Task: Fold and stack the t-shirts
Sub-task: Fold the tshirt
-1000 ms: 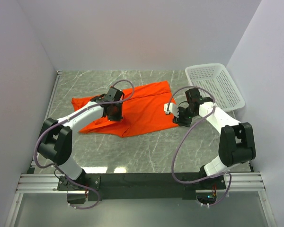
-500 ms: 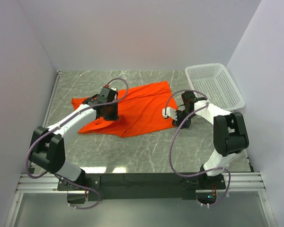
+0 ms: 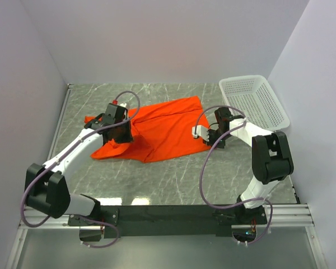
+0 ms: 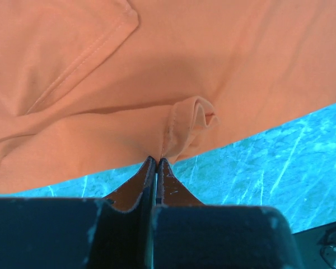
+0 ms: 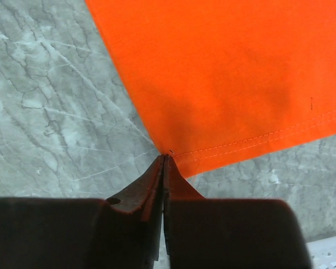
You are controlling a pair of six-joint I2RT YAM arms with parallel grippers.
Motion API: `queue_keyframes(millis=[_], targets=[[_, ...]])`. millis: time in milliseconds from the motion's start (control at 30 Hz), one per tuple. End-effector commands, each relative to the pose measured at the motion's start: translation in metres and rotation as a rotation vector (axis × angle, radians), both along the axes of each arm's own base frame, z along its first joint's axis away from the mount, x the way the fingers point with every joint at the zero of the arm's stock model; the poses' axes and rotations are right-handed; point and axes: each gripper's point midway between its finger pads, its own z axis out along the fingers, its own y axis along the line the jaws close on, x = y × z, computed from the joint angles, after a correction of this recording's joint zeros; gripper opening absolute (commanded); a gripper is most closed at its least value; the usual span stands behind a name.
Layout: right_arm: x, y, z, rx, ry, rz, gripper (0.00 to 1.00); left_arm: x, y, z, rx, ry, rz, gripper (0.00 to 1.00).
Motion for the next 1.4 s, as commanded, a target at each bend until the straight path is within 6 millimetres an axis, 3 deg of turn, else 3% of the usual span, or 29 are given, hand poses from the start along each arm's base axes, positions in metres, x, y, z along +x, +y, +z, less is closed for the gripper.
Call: queue_keyframes(millis=[0, 167, 433, 633, 733, 767, 933, 1200, 1367], targets=[[0.015, 0.000, 0.025, 0.055, -0.077, -0.032, 0.01, -0.006, 0.001, 0.018, -0.058, -0.039, -0.009, 0.02], [0.019, -0.004, 0.047, 0.103, -0.110, -0.068, 0.00, -0.014, 0.006, 0.027, -0.086, -0.052, 0.002, 0.02], [0.013, 0.000, 0.065, 0.141, -0.059, -0.074, 0.00, -0.024, 0.016, 0.044, -0.095, -0.086, 0.018, 0.01], [0.007, 0.000, 0.042, 0.123, -0.022, -0.053, 0.01, -0.028, 0.017, 0.053, -0.121, -0.104, 0.021, 0.01], [0.003, 0.000, 0.027, 0.091, -0.021, -0.034, 0.14, -0.028, 0.017, 0.050, -0.121, -0.097, 0.020, 0.01], [0.003, 0.000, 0.024, 0.083, -0.021, -0.030, 0.31, -0.029, 0.016, 0.048, -0.125, -0.091, 0.017, 0.01], [0.000, 0.002, 0.009, 0.044, -0.006, -0.018, 0.35, -0.027, 0.015, 0.049, -0.134, -0.094, 0.016, 0.01], [0.005, -0.001, -0.011, -0.034, -0.024, -0.034, 0.31, -0.027, 0.018, 0.047, -0.134, -0.093, 0.021, 0.01], [0.005, 0.001, -0.009, -0.025, -0.022, -0.044, 0.05, -0.025, 0.024, 0.051, -0.131, -0.107, 0.033, 0.01]])
